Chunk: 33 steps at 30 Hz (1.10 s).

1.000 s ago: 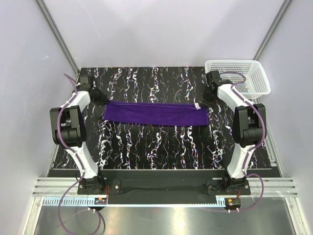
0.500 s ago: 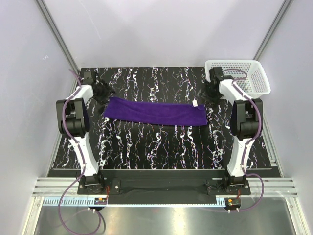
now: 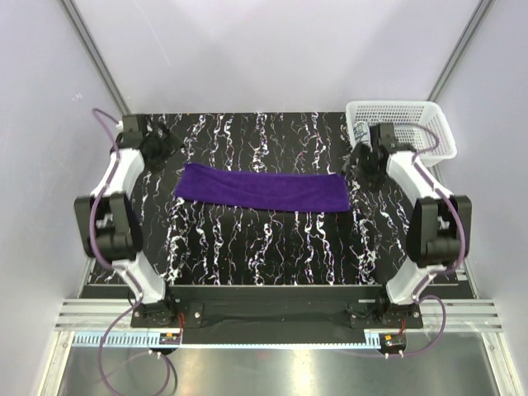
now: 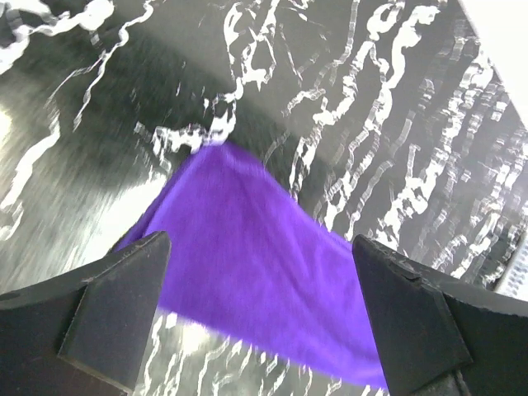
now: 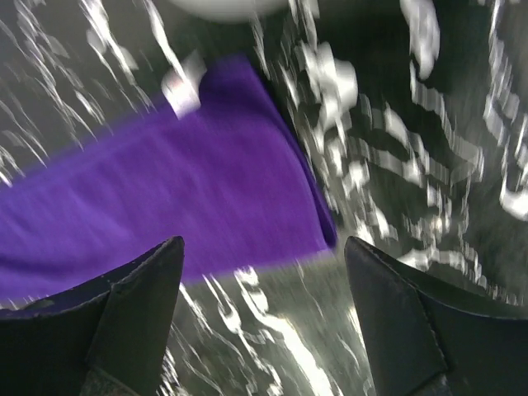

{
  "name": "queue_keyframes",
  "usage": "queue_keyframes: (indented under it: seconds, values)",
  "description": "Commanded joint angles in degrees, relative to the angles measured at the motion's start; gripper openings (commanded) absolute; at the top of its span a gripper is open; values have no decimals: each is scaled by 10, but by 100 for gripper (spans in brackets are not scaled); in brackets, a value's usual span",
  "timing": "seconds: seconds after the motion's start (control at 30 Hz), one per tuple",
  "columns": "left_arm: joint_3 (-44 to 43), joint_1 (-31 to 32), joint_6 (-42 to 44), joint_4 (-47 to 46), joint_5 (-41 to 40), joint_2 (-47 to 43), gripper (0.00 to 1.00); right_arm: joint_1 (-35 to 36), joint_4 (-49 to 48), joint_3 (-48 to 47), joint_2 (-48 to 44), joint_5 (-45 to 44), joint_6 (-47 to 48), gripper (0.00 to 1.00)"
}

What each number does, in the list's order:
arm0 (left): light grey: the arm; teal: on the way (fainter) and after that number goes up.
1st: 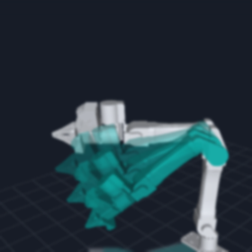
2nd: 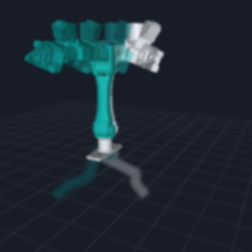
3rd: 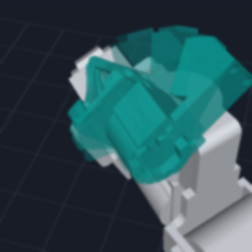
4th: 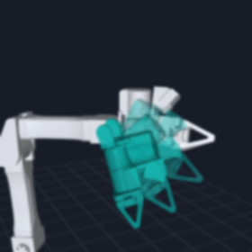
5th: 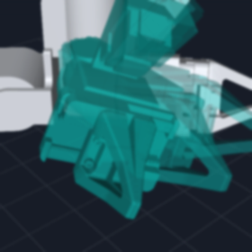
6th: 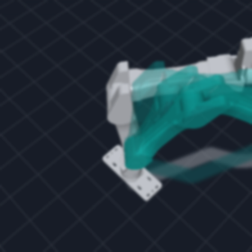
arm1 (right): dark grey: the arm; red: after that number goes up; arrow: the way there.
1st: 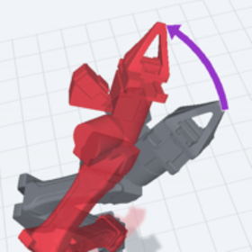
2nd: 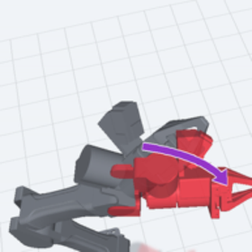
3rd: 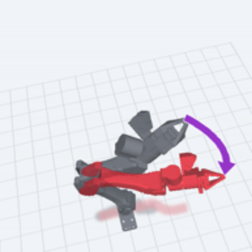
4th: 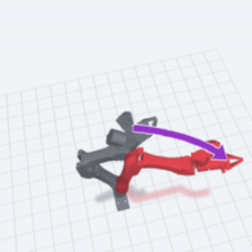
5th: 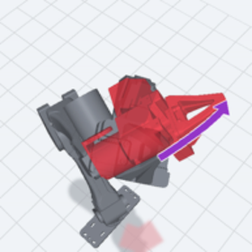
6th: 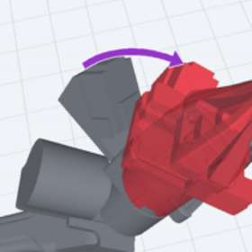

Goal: Roll the towels
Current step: Fold the towel

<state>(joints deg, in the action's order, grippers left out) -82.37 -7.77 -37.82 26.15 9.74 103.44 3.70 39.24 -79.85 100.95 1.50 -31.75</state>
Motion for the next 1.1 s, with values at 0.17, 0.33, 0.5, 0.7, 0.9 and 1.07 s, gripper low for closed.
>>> queue_keyframes:
  seconds: [0.17, 0.33, 0.5, 0.7, 0.9, 1.07]
  values:
    - [236, 6, -8, -76, -14, -129, 95, 1, -73, 157, -38, 88, 12, 83]
    - [295, 7, -22, -101, 0, -113, 95, 2, -78, 163, -30, 82, 16, 83]
    - [297, 7, -31, -120, 6, -74, 93, 2, -95, 167, -7, 85, 13, 77]
    - [287, 7, -37, -125, -13, -50, 87, 1, -110, 173, 17, 85, 11, 62]
    - [266, 7, -44, -125, -23, -9, 41, 2, -118, 182, 26, 92, 12, 29]
    - [224, 7, -54, -121, -33, 31, 0, 2, -116, 197, 13, 98, 13, 6]
